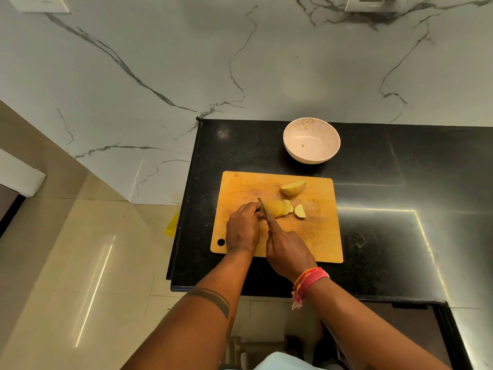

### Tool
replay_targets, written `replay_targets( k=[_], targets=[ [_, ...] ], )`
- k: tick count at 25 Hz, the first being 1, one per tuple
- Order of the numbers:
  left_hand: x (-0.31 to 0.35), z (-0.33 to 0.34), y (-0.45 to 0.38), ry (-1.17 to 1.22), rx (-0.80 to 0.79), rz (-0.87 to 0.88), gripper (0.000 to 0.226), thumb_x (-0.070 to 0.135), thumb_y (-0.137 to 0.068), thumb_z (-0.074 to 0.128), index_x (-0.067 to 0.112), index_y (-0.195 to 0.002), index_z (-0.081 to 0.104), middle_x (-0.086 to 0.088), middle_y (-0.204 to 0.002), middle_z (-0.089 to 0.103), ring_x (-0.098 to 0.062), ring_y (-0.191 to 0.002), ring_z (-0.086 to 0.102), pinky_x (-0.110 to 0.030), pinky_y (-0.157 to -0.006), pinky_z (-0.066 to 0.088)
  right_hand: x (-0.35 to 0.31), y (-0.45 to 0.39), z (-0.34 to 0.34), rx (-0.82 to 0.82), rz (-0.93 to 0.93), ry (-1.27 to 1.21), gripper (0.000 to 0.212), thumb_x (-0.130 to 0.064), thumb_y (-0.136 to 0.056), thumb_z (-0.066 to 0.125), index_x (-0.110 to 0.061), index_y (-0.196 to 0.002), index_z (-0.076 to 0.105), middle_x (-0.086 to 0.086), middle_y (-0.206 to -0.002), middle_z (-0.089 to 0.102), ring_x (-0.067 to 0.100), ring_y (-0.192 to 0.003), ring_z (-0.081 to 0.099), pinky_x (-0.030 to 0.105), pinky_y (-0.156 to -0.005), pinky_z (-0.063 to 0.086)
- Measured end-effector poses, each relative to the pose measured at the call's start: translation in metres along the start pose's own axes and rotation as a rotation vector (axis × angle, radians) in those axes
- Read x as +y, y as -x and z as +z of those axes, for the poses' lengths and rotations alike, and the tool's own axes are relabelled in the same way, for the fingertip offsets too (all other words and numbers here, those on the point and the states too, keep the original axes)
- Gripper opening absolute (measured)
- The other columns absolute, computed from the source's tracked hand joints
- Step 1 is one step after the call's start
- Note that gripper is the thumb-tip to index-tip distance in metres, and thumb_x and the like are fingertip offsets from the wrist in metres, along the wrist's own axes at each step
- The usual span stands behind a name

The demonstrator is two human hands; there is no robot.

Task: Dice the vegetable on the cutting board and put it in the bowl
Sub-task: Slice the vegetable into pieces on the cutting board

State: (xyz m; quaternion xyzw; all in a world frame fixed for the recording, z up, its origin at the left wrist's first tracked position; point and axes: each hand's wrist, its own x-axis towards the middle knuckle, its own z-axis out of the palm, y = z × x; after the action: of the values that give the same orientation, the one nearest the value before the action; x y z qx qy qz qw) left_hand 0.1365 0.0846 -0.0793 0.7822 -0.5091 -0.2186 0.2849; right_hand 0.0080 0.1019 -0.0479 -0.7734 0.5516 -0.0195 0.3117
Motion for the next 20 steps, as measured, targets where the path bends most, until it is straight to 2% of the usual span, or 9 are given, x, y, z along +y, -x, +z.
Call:
replay_targets(
  k=[5,9,12,15,17,20],
  targets=[
    [-0.002,0.003,0.000,0.016,0.018,0.006,0.026,0.018,-0.101,0.057,0.020,-0.124,0.069,0.000,-0.121,0.070,-0.018,-0.110,0.065,-0.029,-0.091,0.050,0.000,-0.012,0.003,-0.033,0.006,0.013,0.066,-0.021,-0.103,0.034,-0.025,-0.163,0.007,0.016,-0.083,0.067,0.025,-0.059,0.050,0.036,-0.056,0.034],
    [0.003,0.005,0.002,0.032,0.034,-0.049,0.026,0.019,-0.101,0.058,0.023,-0.125,0.068,0.002,-0.122,0.069,-0.015,-0.111,0.063,-0.025,-0.091,0.048,0.008,0.005,0.007,-0.029,-0.009,-0.008,0.066,-0.021,-0.104,0.035,-0.027,-0.163,0.005,0.010,-0.077,0.061,0.023,-0.059,0.051,0.036,-0.057,0.037],
    [0.005,0.005,0.001,0.026,0.043,-0.055,0.028,0.019,-0.100,0.059,0.023,-0.127,0.067,0.003,-0.123,0.068,-0.015,-0.112,0.061,-0.022,-0.089,0.044,0.019,0.022,0.014,-0.037,0.007,-0.016,0.069,-0.023,-0.104,0.035,-0.035,-0.161,0.000,0.009,-0.076,0.063,0.024,-0.059,0.054,0.041,-0.056,0.045],
    [0.010,0.003,-0.002,0.006,0.020,-0.080,0.031,0.019,-0.101,0.058,0.026,-0.130,0.064,0.006,-0.127,0.065,-0.015,-0.119,0.057,-0.027,-0.096,0.047,0.030,0.034,0.016,-0.025,0.000,0.010,0.068,-0.026,-0.104,0.035,-0.039,-0.160,-0.001,0.007,-0.072,0.060,0.023,-0.056,0.054,0.040,-0.054,0.046],
    [0.007,0.002,-0.005,-0.006,-0.024,-0.052,0.032,0.019,-0.101,0.058,0.027,-0.131,0.062,0.008,-0.129,0.062,-0.015,-0.122,0.052,-0.031,-0.101,0.047,0.033,0.034,0.014,-0.005,0.004,0.002,0.066,-0.028,-0.104,0.035,-0.041,-0.159,0.001,0.006,-0.071,0.061,0.022,-0.055,0.053,0.041,-0.054,0.047],
    [0.004,-0.003,-0.004,-0.054,-0.088,0.038,0.032,0.020,-0.100,0.056,0.027,-0.131,0.059,0.008,-0.131,0.057,-0.013,-0.123,0.047,-0.027,-0.101,0.042,0.036,0.030,0.011,0.024,-0.005,-0.004,0.062,-0.028,-0.104,0.034,-0.040,-0.159,0.008,0.006,-0.071,0.062,0.023,-0.055,0.055,0.044,-0.053,0.047]
  ],
)
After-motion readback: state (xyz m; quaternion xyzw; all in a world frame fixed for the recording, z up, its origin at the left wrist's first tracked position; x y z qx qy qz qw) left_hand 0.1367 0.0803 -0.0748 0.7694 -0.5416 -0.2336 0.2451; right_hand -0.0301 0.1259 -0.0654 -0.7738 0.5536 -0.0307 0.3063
